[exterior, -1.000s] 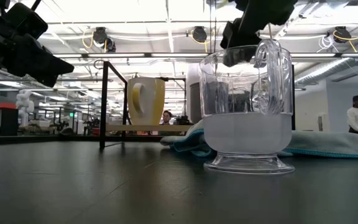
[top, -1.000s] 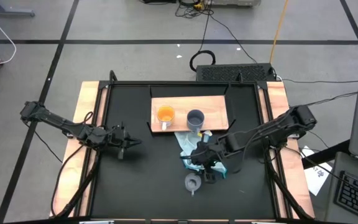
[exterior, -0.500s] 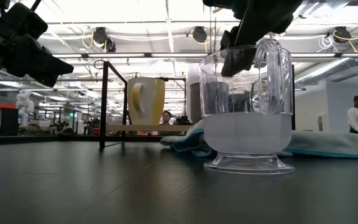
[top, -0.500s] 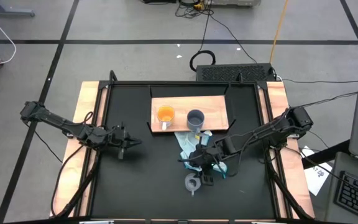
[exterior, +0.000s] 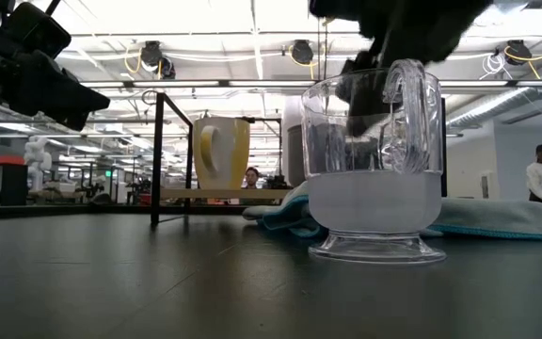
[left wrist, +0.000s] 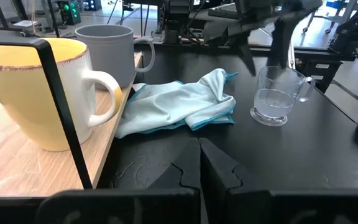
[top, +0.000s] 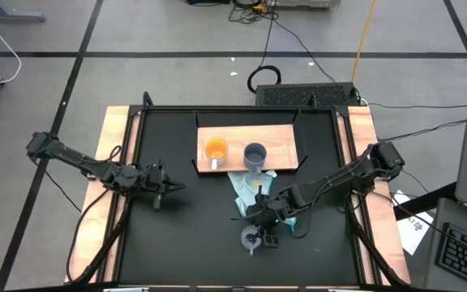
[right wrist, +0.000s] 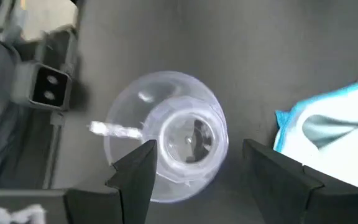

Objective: Stack small to large cups/mugs on shelf
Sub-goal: Put the transparent mug on the shelf

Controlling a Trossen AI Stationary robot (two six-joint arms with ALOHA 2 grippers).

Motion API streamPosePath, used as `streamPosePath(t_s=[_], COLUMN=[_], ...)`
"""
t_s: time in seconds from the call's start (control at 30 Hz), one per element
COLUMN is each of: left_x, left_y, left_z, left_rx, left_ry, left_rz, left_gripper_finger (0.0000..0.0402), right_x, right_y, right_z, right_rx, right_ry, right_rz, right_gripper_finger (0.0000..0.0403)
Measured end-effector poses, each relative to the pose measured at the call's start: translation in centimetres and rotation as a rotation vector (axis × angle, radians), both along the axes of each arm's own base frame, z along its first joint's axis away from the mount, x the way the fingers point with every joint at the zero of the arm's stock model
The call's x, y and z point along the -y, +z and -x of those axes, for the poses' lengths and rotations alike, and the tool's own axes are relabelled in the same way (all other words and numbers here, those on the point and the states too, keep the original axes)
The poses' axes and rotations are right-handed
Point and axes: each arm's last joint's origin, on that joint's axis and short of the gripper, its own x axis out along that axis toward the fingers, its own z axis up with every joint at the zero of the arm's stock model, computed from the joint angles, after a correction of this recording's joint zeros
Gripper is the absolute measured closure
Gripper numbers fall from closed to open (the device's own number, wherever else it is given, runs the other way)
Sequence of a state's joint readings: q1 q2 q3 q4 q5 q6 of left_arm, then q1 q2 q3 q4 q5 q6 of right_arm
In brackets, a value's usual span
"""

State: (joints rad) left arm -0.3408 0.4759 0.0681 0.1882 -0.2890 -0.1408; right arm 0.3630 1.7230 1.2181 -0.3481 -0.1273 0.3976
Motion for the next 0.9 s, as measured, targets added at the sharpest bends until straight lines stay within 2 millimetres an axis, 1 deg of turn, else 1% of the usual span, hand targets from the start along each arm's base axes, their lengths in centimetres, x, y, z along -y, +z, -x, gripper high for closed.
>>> streamPosePath(t_s=[0.1, 0.27, 0.9], left_x=[0.0, 0.0, 0.0], left_y=[0.0, 0.1, 0.0], left_z=[0.0, 0.0, 0.0], left_rx=[0.002, 0.005, 0.003], left_ry=[0.0, 0.001, 0.002], left_rz=[0.001, 0.006, 0.013], left_gripper_finger=[0.0401, 0.04, 0.04], right_x=[0.0, 0.0, 0.1], right_y=[-0.8, -1.4, -1.4], right_z=[-0.2, -0.4, -0.4], right_rx=[-0.025, -0.039, -0.017], right_ry=[-0.004, -0.008, -0.017], right_rz=[0.01, 0.019, 0.067], right_gripper_finger=[0.0177, 0.0177, 0.0177])
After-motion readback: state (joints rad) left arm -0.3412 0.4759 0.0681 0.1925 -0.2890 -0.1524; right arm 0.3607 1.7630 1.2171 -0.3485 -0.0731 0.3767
